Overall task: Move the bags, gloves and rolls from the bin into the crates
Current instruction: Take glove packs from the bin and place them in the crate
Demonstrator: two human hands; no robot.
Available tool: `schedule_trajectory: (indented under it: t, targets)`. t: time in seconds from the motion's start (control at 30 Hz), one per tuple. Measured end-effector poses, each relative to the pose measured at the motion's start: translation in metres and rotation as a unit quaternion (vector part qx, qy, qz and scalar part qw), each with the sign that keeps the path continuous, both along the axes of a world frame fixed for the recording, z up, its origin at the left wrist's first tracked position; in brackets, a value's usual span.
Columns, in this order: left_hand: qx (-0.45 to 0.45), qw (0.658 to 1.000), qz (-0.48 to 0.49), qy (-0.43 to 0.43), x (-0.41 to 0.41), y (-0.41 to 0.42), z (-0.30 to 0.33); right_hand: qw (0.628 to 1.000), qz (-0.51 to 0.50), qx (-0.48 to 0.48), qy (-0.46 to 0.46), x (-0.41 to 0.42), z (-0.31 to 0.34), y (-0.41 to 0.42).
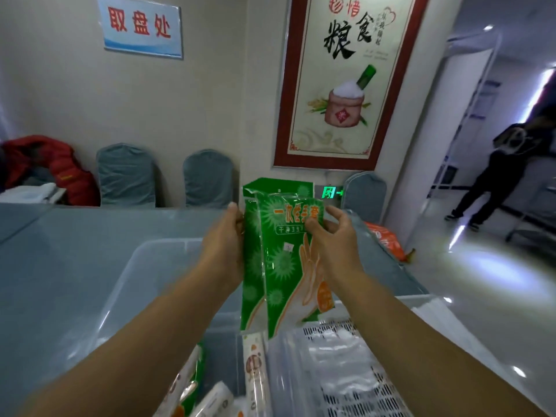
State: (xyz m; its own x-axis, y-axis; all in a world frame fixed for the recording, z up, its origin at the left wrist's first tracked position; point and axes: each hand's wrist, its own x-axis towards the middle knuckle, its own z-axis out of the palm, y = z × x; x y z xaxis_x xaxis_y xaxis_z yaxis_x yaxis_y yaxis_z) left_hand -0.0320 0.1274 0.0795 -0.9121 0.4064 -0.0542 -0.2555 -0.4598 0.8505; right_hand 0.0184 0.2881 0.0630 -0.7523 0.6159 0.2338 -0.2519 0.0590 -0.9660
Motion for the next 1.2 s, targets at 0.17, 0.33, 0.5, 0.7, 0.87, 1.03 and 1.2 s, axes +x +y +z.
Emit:
schedule_trajectory:
  t: [0.17, 0.33, 0.5, 0.7, 0.87, 1.03, 1.2]
  targets:
    - [-0.099, 0.99, -0.04, 0.097, 0.012, 0.031, -0.015, 0.998, -0.059, -0.033, -0.003, 0.015, -0.002, 0.015]
    - [-0.058, 0.998, 0.01, 0.016, 0.008, 0.059, -0.021, 0.999, -0.028, -0.007, -0.043, 0.025, -0.003, 0.044]
    - [-0.021, 0.998, 0.045, -0.046, 0.002, 0.089, -0.023, 0.968, 0.086, 0.068, -0.226, 0.041, -0.013, 0.087]
    - [-0.048, 0.994, 0.034, -0.094, 0.006, 0.144, -0.046, 0.943, 0.176, 0.04, -0.278, 0.049, -0.04, 0.144]
    - [-0.108, 0.991, 0.012, -0.079, 0.001, 0.205, -0.063, 0.949, 0.146, 0.042, -0.275, 0.047, -0.064, 0.21]
    - [-0.275, 0.96, 0.014, -0.053, -0.017, 0.26, -0.099, 0.962, 0.088, 0.094, -0.241, 0.041, -0.079, 0.279]
    - [-0.392, 0.918, -0.041, -0.04, -0.008, 0.285, -0.161, 0.957, 0.058, 0.151, -0.241, 0.025, -0.111, 0.332]
